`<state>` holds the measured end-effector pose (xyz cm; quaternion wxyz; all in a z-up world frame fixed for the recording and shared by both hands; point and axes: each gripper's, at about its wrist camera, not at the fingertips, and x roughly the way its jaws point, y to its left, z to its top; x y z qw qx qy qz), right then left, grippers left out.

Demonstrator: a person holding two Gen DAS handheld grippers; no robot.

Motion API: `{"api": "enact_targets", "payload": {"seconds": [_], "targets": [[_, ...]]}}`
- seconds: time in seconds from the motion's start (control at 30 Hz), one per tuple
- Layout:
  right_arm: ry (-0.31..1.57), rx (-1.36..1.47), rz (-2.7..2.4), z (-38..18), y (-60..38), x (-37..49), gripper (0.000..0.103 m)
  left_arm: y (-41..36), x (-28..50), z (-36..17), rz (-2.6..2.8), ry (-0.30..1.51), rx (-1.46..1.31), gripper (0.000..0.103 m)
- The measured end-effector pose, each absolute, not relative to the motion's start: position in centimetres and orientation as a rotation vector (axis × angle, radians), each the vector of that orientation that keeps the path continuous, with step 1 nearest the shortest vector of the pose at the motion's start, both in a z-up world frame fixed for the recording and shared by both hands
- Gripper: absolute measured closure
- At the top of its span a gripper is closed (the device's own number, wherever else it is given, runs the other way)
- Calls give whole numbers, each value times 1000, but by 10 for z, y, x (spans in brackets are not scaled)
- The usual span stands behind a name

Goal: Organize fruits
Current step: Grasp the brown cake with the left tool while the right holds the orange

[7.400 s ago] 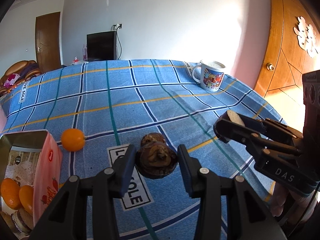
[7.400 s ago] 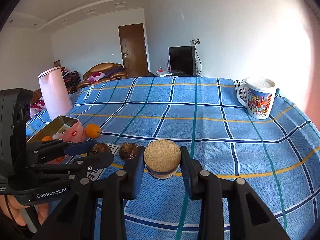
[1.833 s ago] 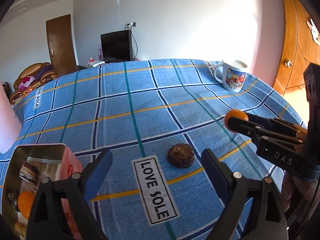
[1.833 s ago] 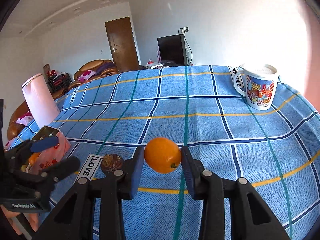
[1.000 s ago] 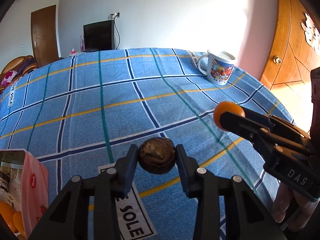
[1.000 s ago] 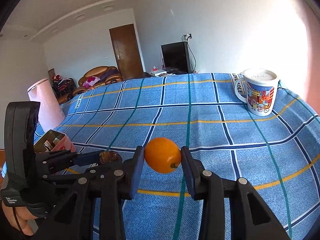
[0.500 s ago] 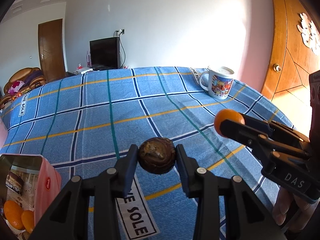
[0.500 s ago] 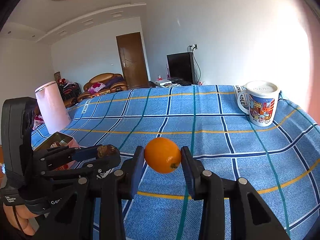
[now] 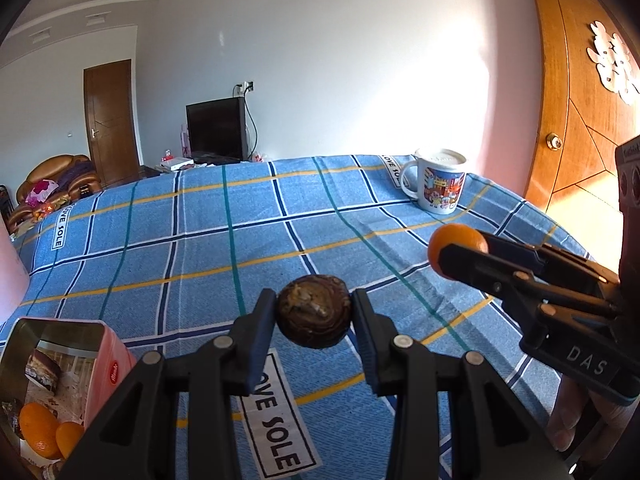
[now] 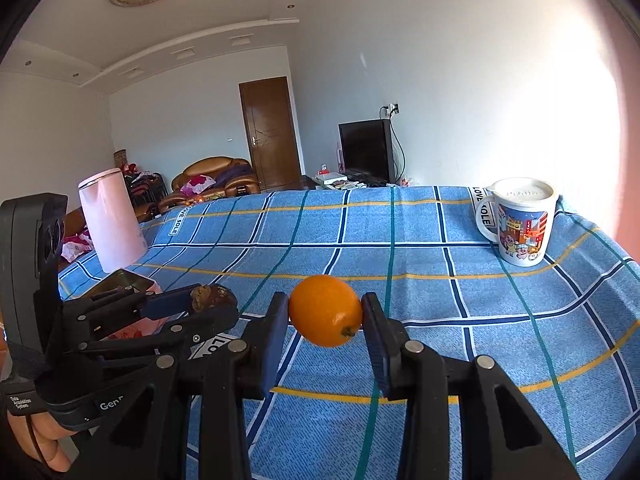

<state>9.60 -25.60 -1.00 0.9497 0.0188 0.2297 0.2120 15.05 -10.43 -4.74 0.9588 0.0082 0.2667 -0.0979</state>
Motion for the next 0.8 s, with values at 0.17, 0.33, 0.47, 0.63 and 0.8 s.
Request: {"api": "enact_targets", "payload": {"seconds": [0.17,0.33,0.47,0.63,0.8], "targets": [[455,38,434,-9,-257,95,64,-103,147,-46,-193,520,18,63],[439,33,434,-9,-257,92,64,-103,144,-44,-187,499,20,63],[427,28,436,-8,-256,90,64,-102,141,-43,-184,483,24,63],[415,26,437,-7,-257,88,64,-102,136,-41,-175,459,26,63],[401,22,441,-6,-256,86,64,-101,132,-39,-167,439,27,63]]}}
